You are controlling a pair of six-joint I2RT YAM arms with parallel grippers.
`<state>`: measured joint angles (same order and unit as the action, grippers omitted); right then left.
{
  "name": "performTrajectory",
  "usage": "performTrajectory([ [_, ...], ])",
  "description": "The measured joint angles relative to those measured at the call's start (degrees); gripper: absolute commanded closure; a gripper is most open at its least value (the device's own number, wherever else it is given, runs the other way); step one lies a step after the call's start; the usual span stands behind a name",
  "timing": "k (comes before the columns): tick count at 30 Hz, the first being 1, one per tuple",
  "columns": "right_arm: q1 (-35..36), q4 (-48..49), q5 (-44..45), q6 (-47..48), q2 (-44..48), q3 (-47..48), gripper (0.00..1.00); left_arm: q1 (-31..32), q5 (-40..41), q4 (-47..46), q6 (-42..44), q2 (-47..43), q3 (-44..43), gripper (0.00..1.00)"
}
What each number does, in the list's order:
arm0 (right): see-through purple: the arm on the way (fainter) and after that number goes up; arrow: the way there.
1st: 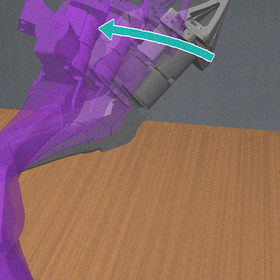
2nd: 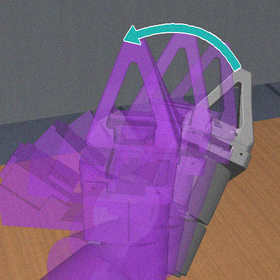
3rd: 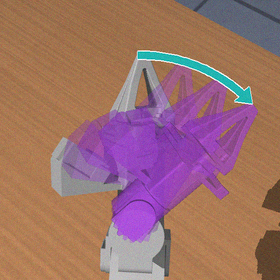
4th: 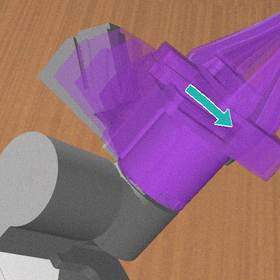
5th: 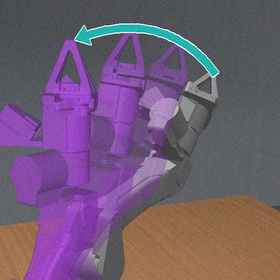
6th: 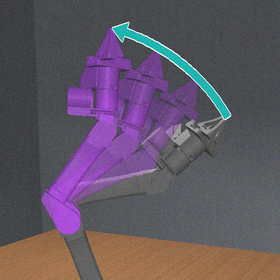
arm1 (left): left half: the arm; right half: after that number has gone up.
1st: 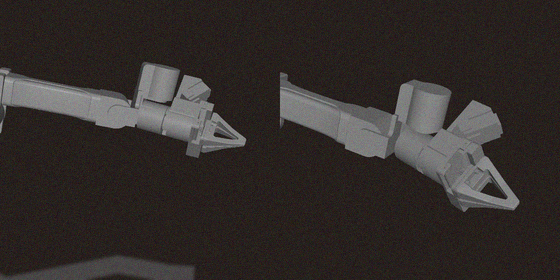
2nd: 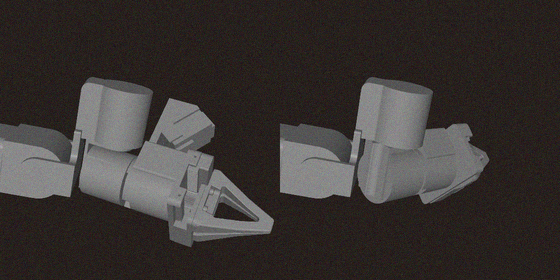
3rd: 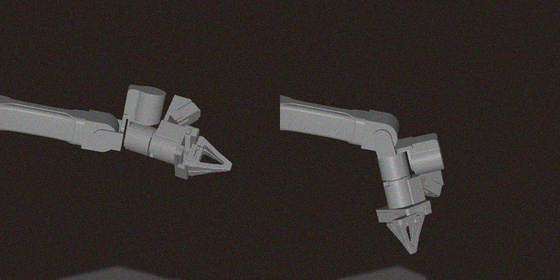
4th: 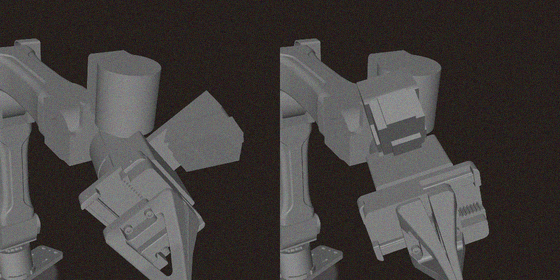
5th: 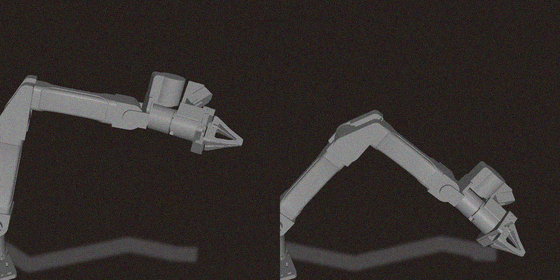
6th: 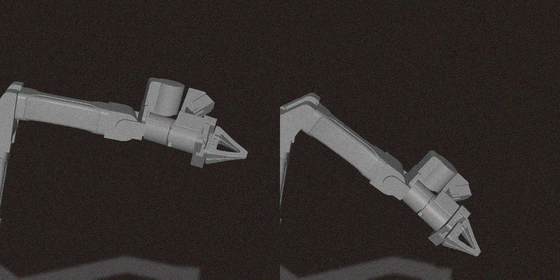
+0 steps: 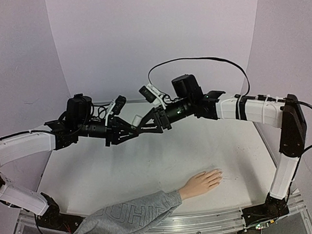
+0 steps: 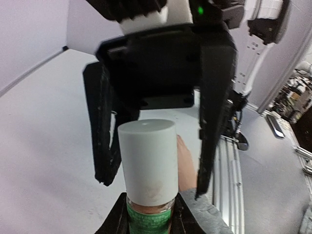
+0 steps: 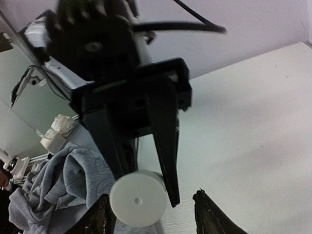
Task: Paint the nails
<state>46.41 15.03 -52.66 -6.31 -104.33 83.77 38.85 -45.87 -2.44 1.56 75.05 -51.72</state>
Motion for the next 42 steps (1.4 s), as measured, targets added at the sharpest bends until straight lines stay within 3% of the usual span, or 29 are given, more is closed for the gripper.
performTrajectory([
  [2,0.1,-2.2,4.2,-1.6,0.0,0.1,0.27,-0.1,4.6,-0.7,0.2,-0.1,0.0,1.0],
  [6,0.1,-5.1,11.0,-5.9,0.2,0.2,0.24,0.8,15.6,-1.2,2.1,-1.5,1.4,1.0],
  [12,-0.1,-5.6,14.6,-13.6,1.4,0.2,0.24,5.5,29.6,-1.2,6.5,-2.8,2.1,1.0],
  [17,-0.1,-4.7,14.6,-18.7,1.4,1.4,0.33,8.5,35.7,-1.2,9.4,-2.8,2.1,1.0],
  [24,0.2,-3.9,14.3,-21.5,1.4,5.0,0.53,9.4,39.1,-1.2,10.3,-2.8,2.1,1.0],
  [37,1.4,-3.5,14.3,-22.0,-0.8,7.0,0.55,9.5,39.2,-1.1,10.2,-2.8,2.1,1.0],
  [42,1.8,-3.5,14.3,-21.9,-1.5,7.1,0.68,9.5,38.6,-1.1,10.1,-2.9,2.1,1.0],
])
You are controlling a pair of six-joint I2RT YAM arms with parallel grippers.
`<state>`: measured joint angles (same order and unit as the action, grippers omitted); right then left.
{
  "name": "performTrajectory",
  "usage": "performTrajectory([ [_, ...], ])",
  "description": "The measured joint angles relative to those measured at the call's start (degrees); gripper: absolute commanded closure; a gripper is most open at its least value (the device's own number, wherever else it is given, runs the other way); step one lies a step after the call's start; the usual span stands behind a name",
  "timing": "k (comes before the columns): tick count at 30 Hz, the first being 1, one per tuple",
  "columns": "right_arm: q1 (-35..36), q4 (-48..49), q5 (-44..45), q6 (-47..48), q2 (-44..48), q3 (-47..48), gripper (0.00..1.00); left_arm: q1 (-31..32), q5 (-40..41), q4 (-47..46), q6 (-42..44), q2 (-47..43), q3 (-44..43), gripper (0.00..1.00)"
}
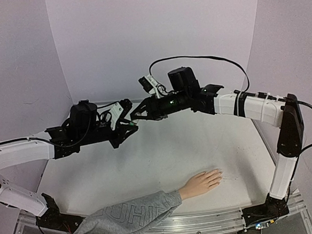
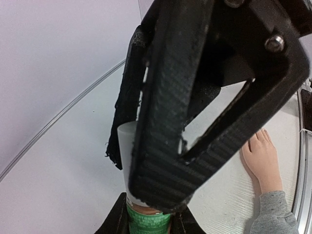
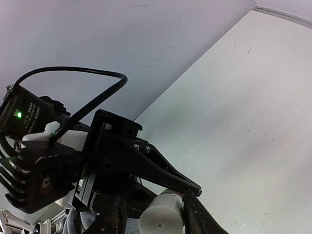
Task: Paint the nails
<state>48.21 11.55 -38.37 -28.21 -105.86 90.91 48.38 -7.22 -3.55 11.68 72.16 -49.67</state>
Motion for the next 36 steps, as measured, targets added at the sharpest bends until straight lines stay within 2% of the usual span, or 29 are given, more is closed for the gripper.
performTrajectory([
  [6,0.0,0.0,0.2,1.9,-0.1,0.0,1.0,0.0,-0.9,0.1,-0.7,-0.7,0.0,1.0],
  [10,-0.1,-0.6,-2.6,7.4,-0.1,0.0,1.0,-1.0,-6.3,0.7,-1.7,-0.9,0.0,1.0],
  [17,1.4,-7.0,-10.0,29.1,3.2,-0.8,1.0,-6.0,-33.9,1.4,-5.8,0.0,-0.6,1.0],
  [22,2.4,-9.5,-12.9,37.2,5.7,-0.8,1.0,-6.4,-45.0,1.3,-7.3,0.8,-2.5,1.0],
  [23,2.5,-9.7,-13.1,37.7,5.9,-0.8,0.95,-6.4,-45.8,1.2,-7.3,0.9,-2.6,1.0],
  [25,2.7,-10.2,-12.9,38.4,6.0,-0.8,0.79,-6.5,-47.0,1.1,-7.3,1.1,-2.7,1.0],
  [27,2.8,-10.4,-11.7,38.2,6.0,-0.8,0.53,-6.6,-46.8,1.2,-7.3,1.3,-2.7,1.0],
  [29,3.0,-10.7,-7.6,36.7,6.1,-0.8,0.38,-6.8,-45.3,0.9,-7.2,1.4,-2.7,1.0],
  [30,3.1,-11.0,-4.9,35.5,6.1,-0.8,0.27,-6.8,-44.1,0.4,-7.1,1.3,-2.7,1.0],
  [33,3.2,-11.9,2.9,30.9,6.3,-0.7,0.13,-6.8,-39.4,-0.1,-6.4,1.0,-2.6,1.0],
  [36,3.1,-12.4,7.2,26.1,6.7,-0.5,0.09,-6.8,-34.6,-0.6,-5.2,0.6,-1.7,1.0],
])
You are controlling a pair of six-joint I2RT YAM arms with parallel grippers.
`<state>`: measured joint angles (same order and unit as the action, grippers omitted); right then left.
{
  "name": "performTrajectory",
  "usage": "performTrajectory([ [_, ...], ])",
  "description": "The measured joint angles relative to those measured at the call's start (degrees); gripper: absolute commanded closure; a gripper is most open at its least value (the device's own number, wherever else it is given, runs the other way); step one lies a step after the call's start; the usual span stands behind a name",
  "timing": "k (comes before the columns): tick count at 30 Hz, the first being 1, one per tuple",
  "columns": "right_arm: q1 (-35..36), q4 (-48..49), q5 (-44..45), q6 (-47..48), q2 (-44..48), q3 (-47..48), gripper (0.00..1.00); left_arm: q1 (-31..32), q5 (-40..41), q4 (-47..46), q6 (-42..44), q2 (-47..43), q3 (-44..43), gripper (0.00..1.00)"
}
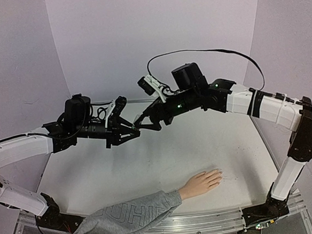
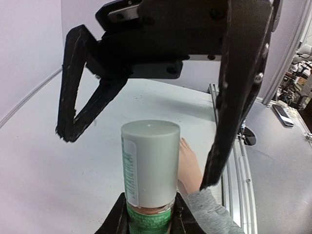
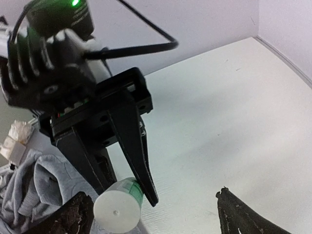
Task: Paint the nails
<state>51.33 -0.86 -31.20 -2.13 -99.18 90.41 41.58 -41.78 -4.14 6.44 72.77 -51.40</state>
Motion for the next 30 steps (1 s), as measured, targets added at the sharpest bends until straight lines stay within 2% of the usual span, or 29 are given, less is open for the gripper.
performTrajectory([
  [3,-0.3,-0.2,1.5,-4.3,0.4,0.3,0.09,0.0,3.5,0.0,1.2,-0.5,1.0,1.0],
  [14,-0.3,-1.2,1.1,-16.0,-0.9,5.4,0.27,0.4,10.2,0.0,3.6,-0.8,1.4,1.0],
  [20,-0.3,-1.7,0.6,-18.1,-3.7,7.5,0.29,0.8,11.1,0.0,4.2,-0.8,1.4,1.0],
  [22,-0.3,-2.2,0.6,-18.4,-4.5,7.6,0.34,0.9,11.4,0.0,4.2,-0.8,1.4,1.0],
  [26,-0.3,-2.8,0.3,-18.9,-5.7,7.9,0.5,0.9,11.6,0.0,4.3,-0.8,1.4,1.0],
  [30,-0.3,-3.5,-0.5,-18.9,-5.9,7.9,0.59,0.9,11.8,0.0,4.3,-0.8,1.4,1.0],
])
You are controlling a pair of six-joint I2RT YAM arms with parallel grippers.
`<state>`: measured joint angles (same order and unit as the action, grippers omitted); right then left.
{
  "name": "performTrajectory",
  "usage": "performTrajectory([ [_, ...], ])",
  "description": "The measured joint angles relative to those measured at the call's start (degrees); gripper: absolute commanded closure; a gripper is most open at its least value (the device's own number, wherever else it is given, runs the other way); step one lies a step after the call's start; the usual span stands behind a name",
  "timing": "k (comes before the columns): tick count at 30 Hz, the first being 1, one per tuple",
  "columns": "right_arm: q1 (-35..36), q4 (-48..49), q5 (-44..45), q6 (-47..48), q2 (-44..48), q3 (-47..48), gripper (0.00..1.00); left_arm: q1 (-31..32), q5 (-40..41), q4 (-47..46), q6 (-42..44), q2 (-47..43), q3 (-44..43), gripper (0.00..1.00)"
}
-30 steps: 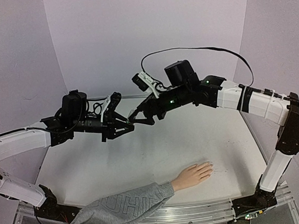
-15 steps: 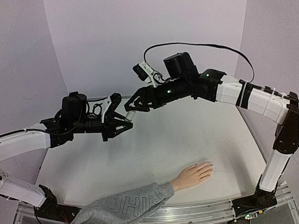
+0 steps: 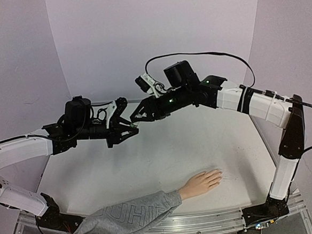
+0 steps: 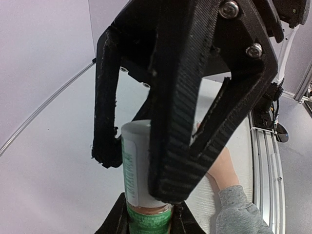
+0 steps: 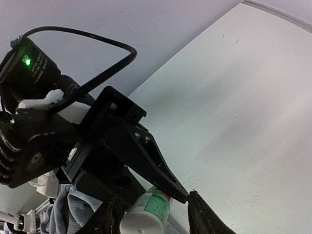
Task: Paint the nails
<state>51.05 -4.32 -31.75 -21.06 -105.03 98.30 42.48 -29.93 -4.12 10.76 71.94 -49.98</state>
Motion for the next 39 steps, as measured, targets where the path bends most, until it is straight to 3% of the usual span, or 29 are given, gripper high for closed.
performTrajectory([
  [9,-0.1,-0.3,-1.4,0.3,0.0,0.0,1.0,0.0,0.1,0.2,0.4,0.0,0.2,1.0],
  [14,-0.3,-0.4,-4.2,5.4,0.0,-0.2,1.0,-0.2,-2.8,0.3,0.4,0.0,0.2,1.0],
  [23,0.0,-0.8,-10.1,29.6,3.3,-6.0,1.0,-1.2,-18.6,1.7,-0.7,3.0,0.0,1.0],
  [39,0.1,-3.0,-11.1,39.6,4.2,-6.0,1.0,-1.2,-21.9,4.3,0.8,4.5,-2.2,1.0],
])
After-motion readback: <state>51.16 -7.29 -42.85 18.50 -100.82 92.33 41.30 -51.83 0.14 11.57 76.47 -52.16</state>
